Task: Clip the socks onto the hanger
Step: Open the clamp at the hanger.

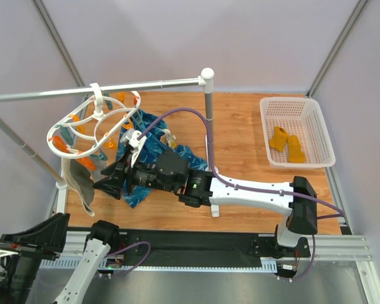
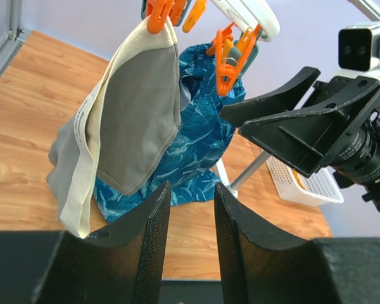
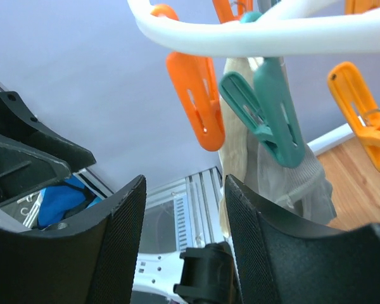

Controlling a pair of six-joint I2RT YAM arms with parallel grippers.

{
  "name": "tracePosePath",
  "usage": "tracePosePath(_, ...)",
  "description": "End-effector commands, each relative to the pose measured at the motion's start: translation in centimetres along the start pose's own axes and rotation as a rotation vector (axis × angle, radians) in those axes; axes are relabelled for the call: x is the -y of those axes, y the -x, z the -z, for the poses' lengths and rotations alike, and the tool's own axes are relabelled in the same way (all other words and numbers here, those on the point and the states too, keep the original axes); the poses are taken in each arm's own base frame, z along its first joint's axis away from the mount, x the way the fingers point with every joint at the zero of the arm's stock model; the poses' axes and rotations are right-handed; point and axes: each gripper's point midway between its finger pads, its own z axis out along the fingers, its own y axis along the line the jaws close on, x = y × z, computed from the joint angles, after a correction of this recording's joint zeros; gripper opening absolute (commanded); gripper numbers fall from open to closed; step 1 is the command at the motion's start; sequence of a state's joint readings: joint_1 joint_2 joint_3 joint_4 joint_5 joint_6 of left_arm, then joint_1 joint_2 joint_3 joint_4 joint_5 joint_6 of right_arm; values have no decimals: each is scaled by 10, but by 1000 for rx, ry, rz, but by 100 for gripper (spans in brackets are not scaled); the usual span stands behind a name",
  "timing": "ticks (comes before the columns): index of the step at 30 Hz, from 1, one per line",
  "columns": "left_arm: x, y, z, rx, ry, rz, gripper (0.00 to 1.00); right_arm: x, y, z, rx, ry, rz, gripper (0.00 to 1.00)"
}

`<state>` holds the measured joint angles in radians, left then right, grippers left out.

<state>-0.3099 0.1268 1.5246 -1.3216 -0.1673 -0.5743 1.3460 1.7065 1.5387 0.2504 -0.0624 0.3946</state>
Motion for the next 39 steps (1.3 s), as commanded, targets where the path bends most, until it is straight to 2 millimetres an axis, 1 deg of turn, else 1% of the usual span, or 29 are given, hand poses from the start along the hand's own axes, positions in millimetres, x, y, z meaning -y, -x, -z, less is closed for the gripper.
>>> tracePosePath(1,-2,-10,-28,-88,68,-53,42,-22,48,-9,183,38,22,54)
tracePosePath(2,-3,-14,-31,-99,67,-48,42,-12,48,-12,205,-18,19,54)
tracePosePath(3,-3,-18,-30,-99,61,-44,42,-12,52,-13,219,-18,25,54)
tracePosePath(4,-3,-23,-35,-112,53,-43,42,-7,49,-16,220,-39,25,54)
tracePosePath(6,-3,-27,-34,-104,37,-39,42,-10,54,-19,237,-32,27,54)
tracePosePath(7,-4,-30,-37,-102,40,-36,43,-8,54,-21,238,-39,28,54)
tracePosePath(9,-7,-32,-36,-82,36,-35,43,-3,51,-26,238,-57,27,53)
tracePosePath(10,-9,-34,-39,-81,40,-34,43,-3,53,-27,248,-63,25,52)
tracePosePath(11,-11,-36,-40,-79,44,-38,43,2,54,-27,257,-79,28,52)
tracePosePath(15,-10,-40,-46,-82,35,-44,43,3,55,-31,270,-79,45,50)
tracePosePath(16,-11,-41,-48,-86,37,-43,43,4,53,-33,264,-82,46,50)
tracePosePath(18,-10,-41,-51,-85,36,-32,43,3,56,-34,271,-81,46,49)
tracePosePath(19,-7,-39,-51,-74,26,-25,43,2,56,-35,272,-75,45,47)
tracePosePath(20,-6,-38,-53,-73,20,-22,43,1,56,-35,270,-68,48,43)
tracePosePath(21,-3,-37,-53,-65,11,-14,43,1,56,-34,271,-68,54,42)
tracePosePath(23,3,-31,-54,-47,-13,1,43,2,52,-30,263,-65,60,35)
tracePosePath(24,6,-27,-55,-34,-26,7,43,-1,57,-28,281,-56,59,31)
tracePosePath(25,8,-27,-56,-34,-33,15,43,0,57,-26,284,-57,66,26)
tracePosePath(26,9,-27,-58,-33,-37,18,43,-4,63,-21,293,-48,71,24)
tracePosePath(27,10,-28,-60,-37,-40,23,43,-4,61,-19,291,-43,78,18)
tracePosePath(28,13,-27,-61,-36,-52,37,43,-6,61,-18,287,-40,90,3)
tracePosePath(29,14,-28,-63,-39,-54,45,43,-6,62,-18,285,-39,94,0)
tracePosePath(30,16,-28,-64,-34,-60,56,43,-8,64,-15,283,-35,97,0)
tracePosePath(33,23,-28,-66,-34,-91,98,43,-8,62,-12,248,-42,109,0)
tracePosePath(35,35,-23,-67,-28,-147,117,43,-7,61,-8,227,-50,119,0)
tracePosePath(36,40,-17,-68,-6,-167,124,44,-6,57,-6,202,-58,125,0)
tracePosePath(37,48,-18,-67,-15,-210,131,45,-6,58,-1,195,-63,126,0)
tracePosePath(38,51,-15,-66,-8,-225,136,45,-4,58,2,186,-70,130,0)
tracePosePath(39,57,-9,-65,13,-250,150,49,-2,52,4,149,-80,130,0)
